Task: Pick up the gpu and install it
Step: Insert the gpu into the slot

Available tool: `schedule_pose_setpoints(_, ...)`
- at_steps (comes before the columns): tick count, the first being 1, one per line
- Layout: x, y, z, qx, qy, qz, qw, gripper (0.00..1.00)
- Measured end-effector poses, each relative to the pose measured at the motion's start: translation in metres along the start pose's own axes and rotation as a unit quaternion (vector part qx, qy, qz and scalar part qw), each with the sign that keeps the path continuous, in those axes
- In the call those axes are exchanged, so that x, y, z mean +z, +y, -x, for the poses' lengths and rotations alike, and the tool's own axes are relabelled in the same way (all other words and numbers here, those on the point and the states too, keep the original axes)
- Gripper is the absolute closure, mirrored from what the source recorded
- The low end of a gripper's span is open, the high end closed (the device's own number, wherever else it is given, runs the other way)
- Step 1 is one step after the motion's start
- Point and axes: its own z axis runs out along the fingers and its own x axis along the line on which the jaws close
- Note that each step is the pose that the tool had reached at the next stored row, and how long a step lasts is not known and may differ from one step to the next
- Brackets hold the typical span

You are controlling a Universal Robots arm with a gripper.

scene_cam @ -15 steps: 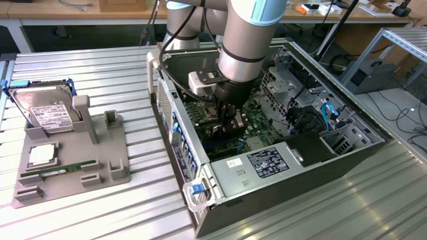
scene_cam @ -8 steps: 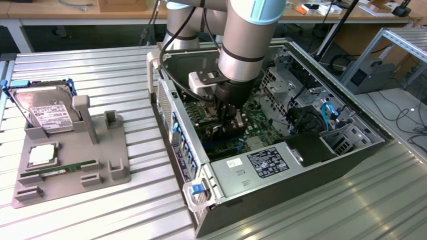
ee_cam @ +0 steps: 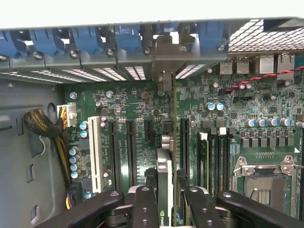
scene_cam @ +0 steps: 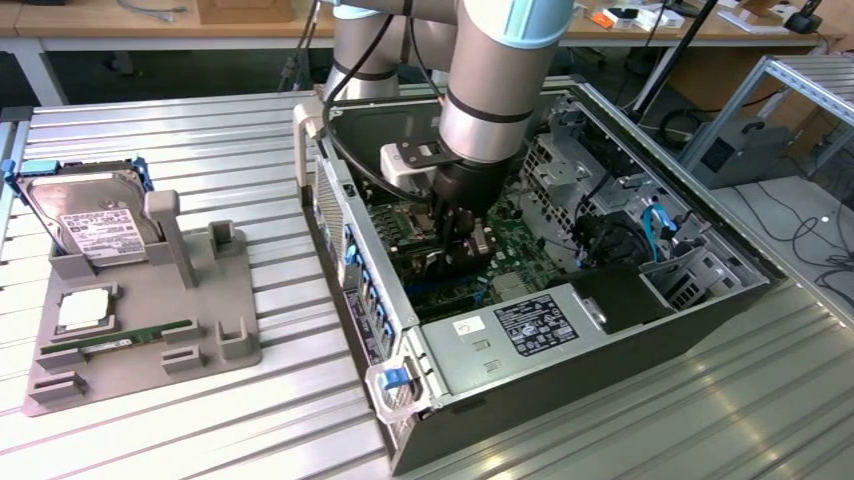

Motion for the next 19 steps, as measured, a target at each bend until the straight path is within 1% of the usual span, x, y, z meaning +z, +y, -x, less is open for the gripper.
schedule_pose_setpoints(8, -0.0001, 0.0000, 0.0027, 0.000, 0.0005, 0.0000, 1.0000, 0.73)
schedule_pose_setpoints(9, 0.0000, 0.0000, 0.0029, 0.000, 0.0015, -0.0001, 1.0000, 0.73)
schedule_pose_setpoints(10, 0.0000, 0.0000, 0.0028, 0.000, 0.0040, -0.0002, 1.0000, 0.73)
schedule_pose_setpoints(11, -0.0001, 0.0000, 0.0028, 0.000, 0.0075, -0.0002, 1.0000, 0.73)
schedule_pose_setpoints(12, -0.0001, 0.0000, 0.0028, 0.000, 0.0090, -0.0003, 1.0000, 0.73)
schedule_pose_setpoints(15, 0.0000, 0.0000, 0.0028, 0.000, 0.0096, -0.0002, 1.0000, 0.73)
schedule_pose_setpoints(19, 0.0013, 0.0000, 0.0028, 0.000, 0.0095, -0.0002, 1.0000, 0.73)
